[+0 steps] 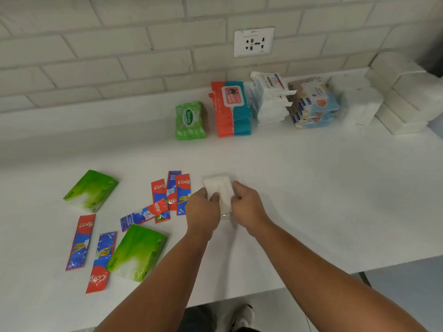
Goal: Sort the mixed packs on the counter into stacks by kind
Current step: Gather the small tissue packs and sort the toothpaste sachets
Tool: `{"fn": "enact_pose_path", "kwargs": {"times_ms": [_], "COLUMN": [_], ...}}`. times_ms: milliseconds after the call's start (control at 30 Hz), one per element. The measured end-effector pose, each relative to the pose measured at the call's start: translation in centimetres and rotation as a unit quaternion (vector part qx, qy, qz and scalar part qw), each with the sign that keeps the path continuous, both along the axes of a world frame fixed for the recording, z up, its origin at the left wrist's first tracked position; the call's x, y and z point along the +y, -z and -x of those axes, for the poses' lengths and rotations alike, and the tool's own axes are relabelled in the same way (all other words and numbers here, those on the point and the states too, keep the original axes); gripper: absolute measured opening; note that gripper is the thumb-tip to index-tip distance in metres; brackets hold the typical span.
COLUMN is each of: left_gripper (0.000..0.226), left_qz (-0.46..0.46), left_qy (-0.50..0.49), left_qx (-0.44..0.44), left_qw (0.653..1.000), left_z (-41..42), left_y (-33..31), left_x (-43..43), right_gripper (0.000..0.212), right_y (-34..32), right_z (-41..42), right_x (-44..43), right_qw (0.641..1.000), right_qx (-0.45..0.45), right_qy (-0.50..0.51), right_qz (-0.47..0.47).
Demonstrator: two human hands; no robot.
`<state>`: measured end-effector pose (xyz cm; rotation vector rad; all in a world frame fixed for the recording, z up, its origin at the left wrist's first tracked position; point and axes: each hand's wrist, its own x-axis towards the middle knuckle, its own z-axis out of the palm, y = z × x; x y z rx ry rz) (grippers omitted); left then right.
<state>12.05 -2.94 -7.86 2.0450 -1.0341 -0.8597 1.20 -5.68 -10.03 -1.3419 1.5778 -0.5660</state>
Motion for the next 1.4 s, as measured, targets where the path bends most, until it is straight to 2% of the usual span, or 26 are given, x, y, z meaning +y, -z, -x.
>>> {"fn": "enact_pose_path", "kwargs": {"times_ms": [133,367,567,767,933,1133,1233,1400], "left_gripper": [0.027,0.031,0.031,0.036,0.038,0.032,0.037,0.034], "left_qz": [-0.013,-0.029,-0.009,0.017,0.033,0.093,0.131,0.162], "left_qy": [-0.012,-0.035,-0.051,-0.063,-0.081,-0.049,-0.043,-0.024], "left_qx": [0.003,-0.023,-0.070,-0.066,-0.040,0.020,0.071,0.112], "left_qw": [1.000,0.999,0.996,0.996,0.995,0.994,0.988,0.980], "left_z": [-1.0,-4.7,-9.5,-14.0,-17.5,-21.3,-22.5,-23.9], "left_y": [-0.6,0.2,0.7,1.6,2.6,3.7,3.7,3.8], "left_x": [-3.2,-8.3,-10.4,-11.8,-12.9,-15.2,-16.2,-18.1], "right_gripper": [0.053,0.043,0.052,0.054,0.053,0.052,0.041,0.053], "right_y": [-0.2,-1.2,-1.2,-0.1,0.4,1.0,0.7,0.6], "right_z": [-1.2,-4.7,-9.3,-13.9,-17.1,-21.1,-22.6,-25.9], "right_x": [-3.8,-9.0,-11.7,-13.5,-14.3,-15.6,-16.1,-17.3], "right_qw": [1.000,0.997,0.992,0.988,0.986,0.989,0.987,0.988], "right_qx": [-0.019,-0.062,-0.112,-0.142,-0.149,-0.130,-0.154,-0.139], "right_qy": [-0.008,-0.030,-0.052,-0.063,-0.077,-0.073,-0.038,0.018], "right_qz": [0.003,-0.015,-0.026,-0.015,-0.004,0.015,0.020,0.061]}}
